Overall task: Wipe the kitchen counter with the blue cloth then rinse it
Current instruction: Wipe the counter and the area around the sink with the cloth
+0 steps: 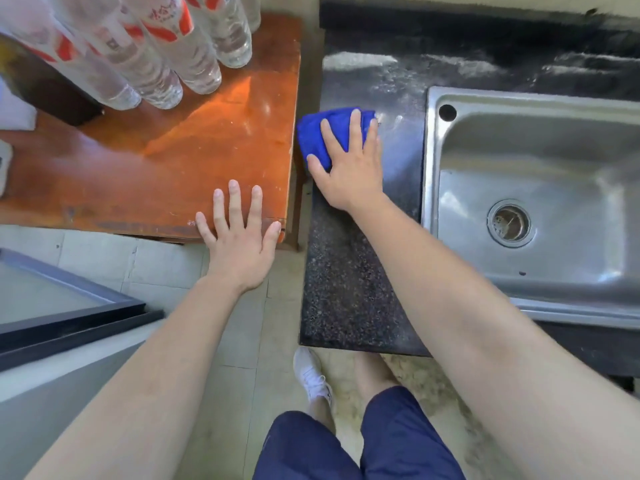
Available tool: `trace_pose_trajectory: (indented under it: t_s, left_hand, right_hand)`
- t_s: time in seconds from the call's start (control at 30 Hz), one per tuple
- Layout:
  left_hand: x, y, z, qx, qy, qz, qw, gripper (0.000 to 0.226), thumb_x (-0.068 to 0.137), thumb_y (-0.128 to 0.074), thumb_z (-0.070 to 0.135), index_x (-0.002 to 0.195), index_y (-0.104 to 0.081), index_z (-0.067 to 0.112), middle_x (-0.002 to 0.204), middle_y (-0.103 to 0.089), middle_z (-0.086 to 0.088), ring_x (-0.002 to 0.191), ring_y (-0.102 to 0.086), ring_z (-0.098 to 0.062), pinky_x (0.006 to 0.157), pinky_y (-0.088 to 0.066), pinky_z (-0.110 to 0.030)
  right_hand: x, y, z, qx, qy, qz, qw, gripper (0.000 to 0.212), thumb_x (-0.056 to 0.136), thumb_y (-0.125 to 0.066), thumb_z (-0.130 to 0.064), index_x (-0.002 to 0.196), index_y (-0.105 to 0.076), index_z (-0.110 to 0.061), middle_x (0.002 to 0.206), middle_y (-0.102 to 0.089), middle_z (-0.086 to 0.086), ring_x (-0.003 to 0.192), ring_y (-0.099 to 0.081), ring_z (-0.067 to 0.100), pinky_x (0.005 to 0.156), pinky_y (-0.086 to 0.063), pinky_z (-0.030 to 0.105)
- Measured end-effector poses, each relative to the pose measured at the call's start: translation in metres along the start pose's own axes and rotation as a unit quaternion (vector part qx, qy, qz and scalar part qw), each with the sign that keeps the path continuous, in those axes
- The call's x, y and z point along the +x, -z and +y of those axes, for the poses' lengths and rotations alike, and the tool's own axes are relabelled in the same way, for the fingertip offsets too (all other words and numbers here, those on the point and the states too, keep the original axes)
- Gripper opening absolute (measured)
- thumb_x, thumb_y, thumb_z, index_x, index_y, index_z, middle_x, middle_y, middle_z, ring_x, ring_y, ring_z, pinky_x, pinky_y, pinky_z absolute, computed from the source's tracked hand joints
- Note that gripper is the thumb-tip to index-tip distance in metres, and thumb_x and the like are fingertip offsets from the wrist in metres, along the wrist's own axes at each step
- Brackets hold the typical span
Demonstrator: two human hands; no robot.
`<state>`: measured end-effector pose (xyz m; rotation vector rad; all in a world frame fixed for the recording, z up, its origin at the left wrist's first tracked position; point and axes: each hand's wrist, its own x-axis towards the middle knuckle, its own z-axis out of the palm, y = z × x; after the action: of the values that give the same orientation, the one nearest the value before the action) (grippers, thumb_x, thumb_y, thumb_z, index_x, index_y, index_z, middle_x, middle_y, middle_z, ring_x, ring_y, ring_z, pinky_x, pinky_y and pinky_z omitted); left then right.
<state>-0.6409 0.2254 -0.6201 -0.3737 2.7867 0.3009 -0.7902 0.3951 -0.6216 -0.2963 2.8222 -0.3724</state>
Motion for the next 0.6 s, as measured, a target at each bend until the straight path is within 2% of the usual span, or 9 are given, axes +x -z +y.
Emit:
trace_pose_trajectory:
  t_s: [0.17, 0.27, 0.33, 0.4, 0.5, 0.6]
  left_hand:
    - [-0.001, 0.001, -0.005, 0.004, 0.014, -0.016, 1.000, 0.071, 0.096, -0.009, 0.062, 0.159, -0.001, 0.031, 0.167, 0.014, -0.003, 0.152, 0.017, -0.024, 0.117, 0.009, -0.062]
    - [0.008, 0.012, 0.004, 0.026, 0.021, 0.051, 0.998, 0.062, 0.099, -0.021, 0.054, 0.149, -0.032, 0.018, 0.159, -0.021, -0.018, 0.148, -0.013, -0.035, 0.114, -0.004, -0.069]
    - [0.030, 0.022, 0.018, 0.025, 0.021, 0.092, 0.995, 0.056, 0.101, -0.027, 0.049, 0.141, -0.041, 0.013, 0.148, -0.034, -0.022, 0.141, -0.026, -0.039, 0.113, -0.009, -0.070]
    - [0.059, 0.028, 0.032, 0.028, 0.002, 0.098, 0.995, 0.056, 0.102, -0.030, 0.047, 0.148, -0.035, 0.016, 0.155, -0.028, -0.021, 0.145, -0.022, -0.038, 0.114, -0.007, -0.068]
    - [0.108, 0.034, 0.043, 0.038, -0.025, 0.095, 0.994, 0.062, 0.102, -0.026, 0.051, 0.158, -0.021, 0.025, 0.167, -0.005, -0.015, 0.153, -0.002, -0.033, 0.116, 0.000, -0.065]
    - [0.133, 0.037, 0.045, 0.036, -0.011, 0.098, 0.994, 0.063, 0.102, -0.017, 0.054, 0.160, -0.014, 0.028, 0.168, -0.001, -0.009, 0.155, 0.002, -0.028, 0.120, 0.000, -0.063]
  right_hand:
    - [0.031, 0.004, -0.007, 0.011, 0.018, 0.006, 1.000, 0.068, 0.099, -0.029, -0.060, 0.160, -0.018, -0.033, 0.168, 0.004, 0.015, 0.152, 0.007, 0.045, 0.124, -0.001, 0.054]
    - [-0.009, -0.004, 0.007, 0.020, 0.037, 0.018, 0.999, 0.066, 0.100, -0.030, -0.059, 0.159, -0.023, -0.030, 0.168, 0.000, 0.015, 0.152, 0.003, 0.045, 0.124, -0.005, 0.053]
    - [-0.050, -0.011, 0.032, 0.029, 0.052, 0.030, 0.998, 0.065, 0.100, -0.037, -0.058, 0.158, -0.030, -0.029, 0.168, -0.006, 0.015, 0.152, -0.003, 0.045, 0.124, -0.011, 0.053]
    - [-0.086, -0.014, 0.062, 0.024, 0.074, 0.028, 0.997, 0.063, 0.099, -0.042, -0.057, 0.156, -0.035, -0.030, 0.168, -0.011, 0.013, 0.153, -0.007, 0.044, 0.124, -0.013, 0.053]
    - [-0.099, -0.007, 0.099, -0.004, 0.116, 0.023, 0.993, 0.062, 0.098, -0.044, -0.059, 0.154, -0.038, -0.033, 0.168, -0.015, 0.011, 0.153, -0.009, 0.041, 0.124, -0.015, 0.051]
    - [-0.073, 0.000, 0.099, -0.005, 0.134, 0.031, 0.991, 0.063, 0.097, -0.045, -0.058, 0.153, -0.040, -0.032, 0.167, -0.016, 0.012, 0.153, -0.010, 0.042, 0.124, -0.013, 0.051]
